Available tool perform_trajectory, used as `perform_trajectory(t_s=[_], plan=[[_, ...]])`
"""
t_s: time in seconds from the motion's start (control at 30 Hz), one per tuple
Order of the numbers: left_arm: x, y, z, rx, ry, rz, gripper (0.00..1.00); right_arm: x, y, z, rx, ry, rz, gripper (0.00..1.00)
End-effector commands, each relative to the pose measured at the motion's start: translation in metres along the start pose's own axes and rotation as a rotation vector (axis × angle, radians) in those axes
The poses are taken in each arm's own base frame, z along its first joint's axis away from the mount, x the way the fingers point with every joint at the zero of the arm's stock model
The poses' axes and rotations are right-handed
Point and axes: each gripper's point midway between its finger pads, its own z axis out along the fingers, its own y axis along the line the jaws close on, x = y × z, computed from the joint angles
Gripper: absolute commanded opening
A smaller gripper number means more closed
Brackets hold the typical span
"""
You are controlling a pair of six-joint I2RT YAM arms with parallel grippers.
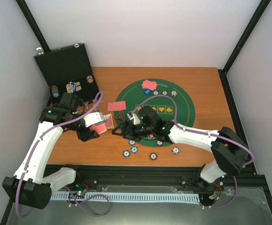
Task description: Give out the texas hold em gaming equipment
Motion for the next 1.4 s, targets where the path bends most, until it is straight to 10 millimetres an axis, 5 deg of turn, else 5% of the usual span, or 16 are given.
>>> perform_trajectory(t_s=[0.0,1.37], plan=[[-0.004,-0.001,-0.007,-0.023,-0.019,0.033,0.24,-0.005,0.021,0.006,-0.058,-0.026,-0.02,0.99],[0.011,-0.007,0.004,0.037,0.052,-0.001,0.25,0.005,0.05,0.022,-0.157,0.0,-0.063,0.97]])
